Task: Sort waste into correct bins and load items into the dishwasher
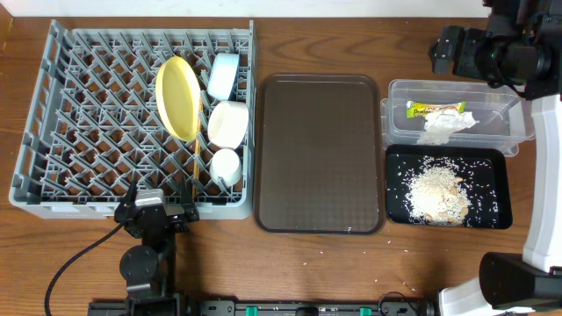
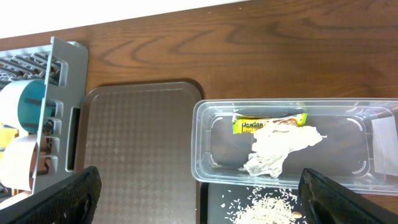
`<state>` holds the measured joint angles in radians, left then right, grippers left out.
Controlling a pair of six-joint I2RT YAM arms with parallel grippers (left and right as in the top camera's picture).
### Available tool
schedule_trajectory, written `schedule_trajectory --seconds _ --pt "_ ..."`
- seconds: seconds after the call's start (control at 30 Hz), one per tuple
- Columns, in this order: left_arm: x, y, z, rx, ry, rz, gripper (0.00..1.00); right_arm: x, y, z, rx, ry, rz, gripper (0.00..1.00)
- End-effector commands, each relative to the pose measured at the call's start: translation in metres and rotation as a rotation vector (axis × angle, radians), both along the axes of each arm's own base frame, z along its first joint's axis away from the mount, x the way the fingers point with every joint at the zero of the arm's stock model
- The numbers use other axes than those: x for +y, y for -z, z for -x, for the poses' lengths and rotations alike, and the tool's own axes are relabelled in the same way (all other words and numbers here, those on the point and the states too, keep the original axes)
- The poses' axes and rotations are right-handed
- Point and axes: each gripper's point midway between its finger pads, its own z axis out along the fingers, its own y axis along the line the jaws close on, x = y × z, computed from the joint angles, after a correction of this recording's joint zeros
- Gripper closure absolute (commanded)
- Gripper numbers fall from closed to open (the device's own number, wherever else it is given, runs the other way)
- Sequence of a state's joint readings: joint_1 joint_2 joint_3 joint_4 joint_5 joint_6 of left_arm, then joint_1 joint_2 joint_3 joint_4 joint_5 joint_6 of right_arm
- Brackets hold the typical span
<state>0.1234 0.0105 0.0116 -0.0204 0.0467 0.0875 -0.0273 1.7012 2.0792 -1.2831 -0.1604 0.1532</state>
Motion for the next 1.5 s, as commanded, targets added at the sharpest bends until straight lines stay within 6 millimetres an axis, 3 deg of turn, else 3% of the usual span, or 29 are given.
schedule_trajectory --seconds 0.0,0.4,0.67,0.83,0.93,1.07,1.23,1.47 --pt "0.004 0.014 0.002 0.054 -0.022 -0.017 0.05 0.004 0.002 0.0 0.006 -0.001 -0.008 0.01" --pt "0.004 0.014 0.002 0.054 -0.022 -0.017 0.06 -0.008 0.003 0.002 0.008 0.007 0.074 0.01" --pt "0.004 0.014 0.002 0.054 -0.022 -0.017 0.06 -0.009 -0.043 -0.021 -0.219 -0.039 0.163 0.01" --pt "0.004 0.014 0.002 0.054 -0.022 -0.017 0.06 -0.004 -0.077 -0.014 -0.347 -0.063 0.196 0.01" --pt "0.004 0.014 0.002 0.054 -0.022 -0.017 0.06 -0.004 -0.079 -0.007 -0.408 -0.05 0.187 0.01" --pt "0.004 0.014 0.002 0.054 -0.022 -0.017 0.06 -0.003 -0.061 0.008 -0.48 -0.043 0.179 0.01" --pt "0.004 0.014 0.002 0.054 -0.022 -0.017 0.06 0.0 -0.016 0.039 -0.572 -0.037 0.152 0.01" --pt "0.004 0.014 0.002 0.054 -0.022 -0.017 0.05 0.0 0.083 0.087 -0.686 0.037 0.045 0.01"
